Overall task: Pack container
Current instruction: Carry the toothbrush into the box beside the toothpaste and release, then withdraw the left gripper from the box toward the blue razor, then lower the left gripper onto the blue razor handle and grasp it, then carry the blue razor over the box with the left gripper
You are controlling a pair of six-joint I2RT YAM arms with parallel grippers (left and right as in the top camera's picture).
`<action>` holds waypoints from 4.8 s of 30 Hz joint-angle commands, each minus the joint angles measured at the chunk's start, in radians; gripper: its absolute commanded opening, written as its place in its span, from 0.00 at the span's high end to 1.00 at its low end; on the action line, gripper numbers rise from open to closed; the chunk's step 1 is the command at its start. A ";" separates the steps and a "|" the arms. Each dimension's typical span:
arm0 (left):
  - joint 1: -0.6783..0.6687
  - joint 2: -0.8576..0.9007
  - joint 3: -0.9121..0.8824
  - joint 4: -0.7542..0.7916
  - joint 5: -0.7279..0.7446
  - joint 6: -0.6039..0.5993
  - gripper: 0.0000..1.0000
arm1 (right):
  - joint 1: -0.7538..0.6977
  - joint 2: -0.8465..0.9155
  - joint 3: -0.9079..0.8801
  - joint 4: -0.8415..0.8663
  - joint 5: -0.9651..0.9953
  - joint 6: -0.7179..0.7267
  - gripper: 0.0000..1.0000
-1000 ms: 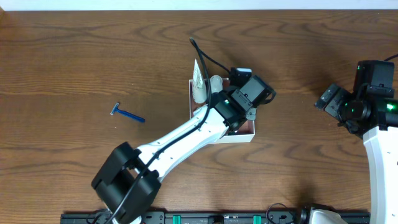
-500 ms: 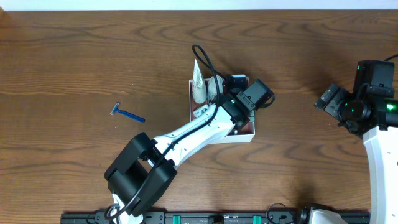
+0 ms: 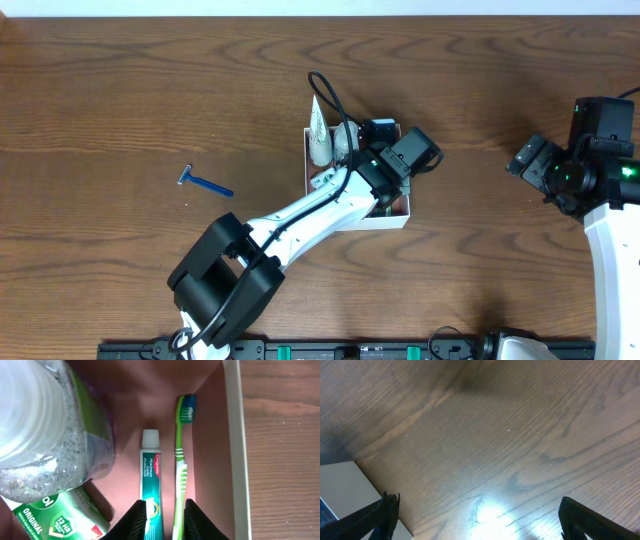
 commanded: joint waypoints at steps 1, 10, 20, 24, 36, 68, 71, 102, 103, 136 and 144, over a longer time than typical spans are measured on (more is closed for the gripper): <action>0.011 0.000 0.002 0.005 -0.012 0.005 0.73 | -0.008 0.003 0.010 -0.001 0.000 -0.010 0.01; 0.015 -0.214 0.031 -0.010 -0.013 0.257 0.73 | -0.008 0.003 0.010 -0.001 0.000 -0.010 0.01; 0.137 -0.567 0.031 -0.304 -0.251 0.237 0.73 | -0.008 0.003 0.010 -0.001 0.000 -0.010 0.01; 0.307 -0.606 0.028 -0.427 -0.273 0.152 0.73 | -0.008 0.003 0.010 -0.001 0.000 -0.010 0.01; 0.746 -0.455 -0.136 -0.447 0.034 -0.003 0.73 | -0.008 0.003 0.010 -0.001 0.000 -0.010 0.01; 0.894 -0.097 -0.245 -0.306 0.236 -0.005 0.46 | -0.008 0.003 0.010 -0.001 0.000 -0.010 0.01; 0.894 -0.096 -0.275 -0.268 0.236 -0.005 0.44 | -0.008 0.003 0.010 -0.002 0.000 -0.010 0.01; 0.894 -0.095 -0.403 -0.093 0.307 0.169 0.94 | -0.008 0.003 0.010 -0.002 0.000 -0.010 0.01; 0.894 -0.096 -0.402 -0.094 0.308 0.188 0.94 | -0.008 0.003 0.010 -0.001 0.000 -0.010 0.01; 0.209 -0.674 -0.120 -0.188 0.307 0.493 0.94 | -0.008 0.003 0.010 -0.002 0.000 -0.010 0.01; -0.026 -0.481 -0.120 -0.110 0.027 0.330 0.94 | -0.008 0.003 0.010 -0.001 0.000 -0.010 0.01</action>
